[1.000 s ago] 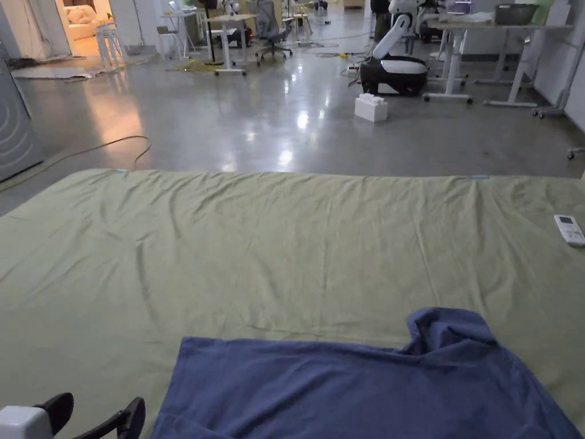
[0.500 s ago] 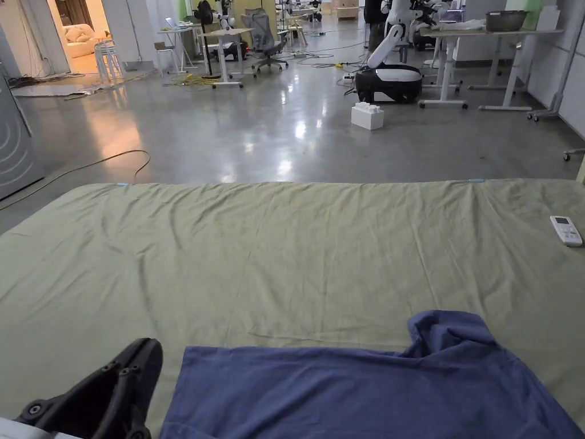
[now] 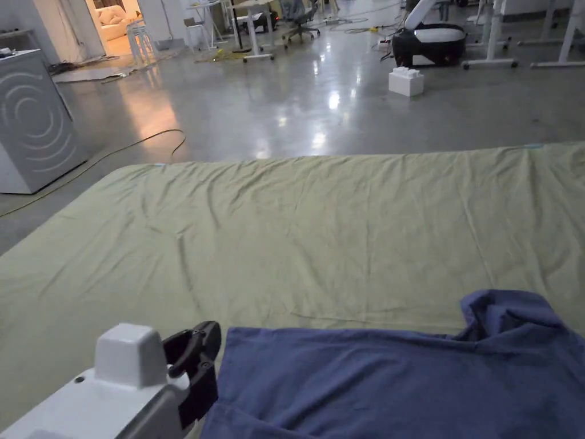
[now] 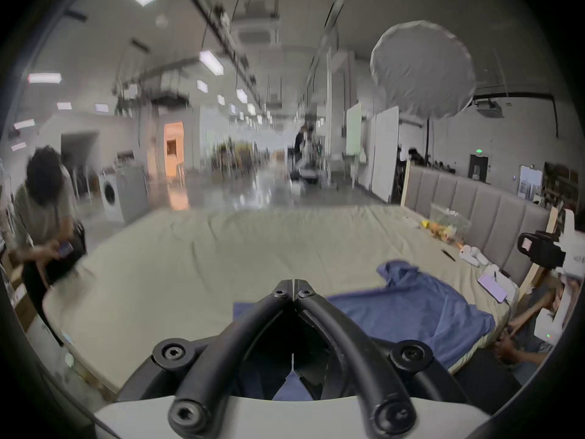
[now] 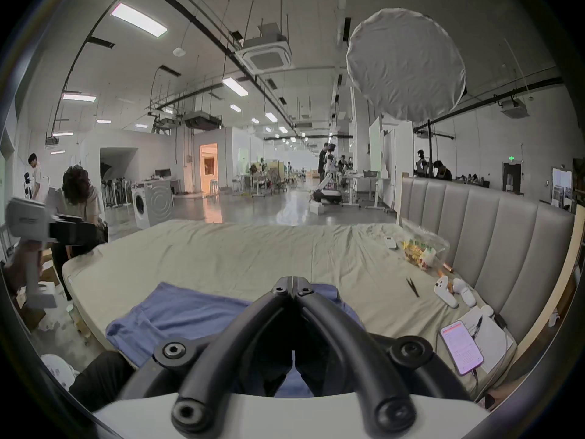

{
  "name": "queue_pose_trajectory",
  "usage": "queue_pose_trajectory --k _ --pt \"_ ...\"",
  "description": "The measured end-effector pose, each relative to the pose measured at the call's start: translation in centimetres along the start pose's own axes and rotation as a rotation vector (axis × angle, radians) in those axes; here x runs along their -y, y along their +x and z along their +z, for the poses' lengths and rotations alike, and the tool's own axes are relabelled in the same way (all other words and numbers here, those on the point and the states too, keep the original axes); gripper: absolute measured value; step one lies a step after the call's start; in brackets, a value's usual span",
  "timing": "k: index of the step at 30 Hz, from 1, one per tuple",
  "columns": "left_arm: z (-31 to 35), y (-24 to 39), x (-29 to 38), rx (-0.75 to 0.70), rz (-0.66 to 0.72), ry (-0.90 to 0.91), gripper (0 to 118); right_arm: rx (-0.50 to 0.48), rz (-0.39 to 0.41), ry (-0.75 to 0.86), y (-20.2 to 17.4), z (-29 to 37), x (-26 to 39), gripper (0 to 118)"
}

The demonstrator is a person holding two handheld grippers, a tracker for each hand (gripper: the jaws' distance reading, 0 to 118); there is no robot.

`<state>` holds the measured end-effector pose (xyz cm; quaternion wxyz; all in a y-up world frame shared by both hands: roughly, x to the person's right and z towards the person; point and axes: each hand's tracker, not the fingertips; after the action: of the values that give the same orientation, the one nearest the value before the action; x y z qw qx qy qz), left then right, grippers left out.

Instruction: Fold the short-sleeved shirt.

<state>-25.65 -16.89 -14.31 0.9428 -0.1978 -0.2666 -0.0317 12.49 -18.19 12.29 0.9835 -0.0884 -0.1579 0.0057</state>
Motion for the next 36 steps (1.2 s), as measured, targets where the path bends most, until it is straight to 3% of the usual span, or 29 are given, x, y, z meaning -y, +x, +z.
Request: queue_pose_trajectory --k 3,7,9,12,16,18,19,21,23,26,29,30,32,33,36 --pt "-8.7 -3.2 0.8 0.044 0.095 -0.194 5 -0.002 -0.005 -0.122 0.3 -1.6 1.8 0" --pt "-19.4 -7.4 2.7 0.04 0.181 -0.4 56 -0.007 -0.073 -0.235 1.5 -2.8 3.9 0" --pt "-23.9 -9.4 3.7 -0.009 0.208 -0.431 62 -0.006 -0.079 -0.273 2.4 -3.0 4.9 0" --pt "-28.5 -10.9 4.5 -0.087 0.211 -0.455 62 0.038 -0.091 -0.346 3.5 -3.9 6.1 0" --pt "-32.3 -11.4 6.4 -0.1 0.222 -0.522 58 0.06 -0.175 -0.377 4.8 -4.4 7.0 0" --pt "-33.2 -10.8 7.4 -0.117 0.214 -0.581 45 0.067 -0.173 -0.382 4.9 -4.6 6.8 0" --pt "-33.1 -10.3 7.5 -0.135 0.144 -0.571 39 0.072 -0.163 -0.383 4.9 -4.7 6.8 0" --pt "-33.2 -9.6 6.9 -0.124 0.111 -0.563 6 0.077 -0.148 -0.386 5.2 -5.0 6.6 0" --pt "-33.4 -8.5 6.6 -0.085 0.137 -0.584 6 0.069 -0.155 -0.382 5.3 -5.6 6.3 0" --pt "-34.8 -7.3 7.5 -0.136 0.051 -0.639 6 0.06 -0.179 -0.382 6.2 -8.3 5.8 0" --pt "-35.5 -7.4 7.4 -0.148 0.073 -0.656 6 0.002 -0.199 -0.408 8.6 -14.5 4.8 1" --pt "-35.5 -7.3 7.3 -0.146 0.067 -0.667 6 -0.011 -0.226 -0.462 10.4 -16.8 5.2 13" --pt "-35.1 -7.0 7.2 -0.137 0.052 -0.678 6 -0.059 -0.271 -0.501 12.5 -22.1 5.8 61" --pt "-35.1 -6.9 7.2 -0.135 0.049 -0.678 6 -0.055 -0.247 -0.519 13.2 -25.0 6.2 82" --pt "-34.8 -6.7 7.1 -0.142 0.073 -0.672 6 0.008 -0.086 -0.674 14.0 -32.7 7.3 83"
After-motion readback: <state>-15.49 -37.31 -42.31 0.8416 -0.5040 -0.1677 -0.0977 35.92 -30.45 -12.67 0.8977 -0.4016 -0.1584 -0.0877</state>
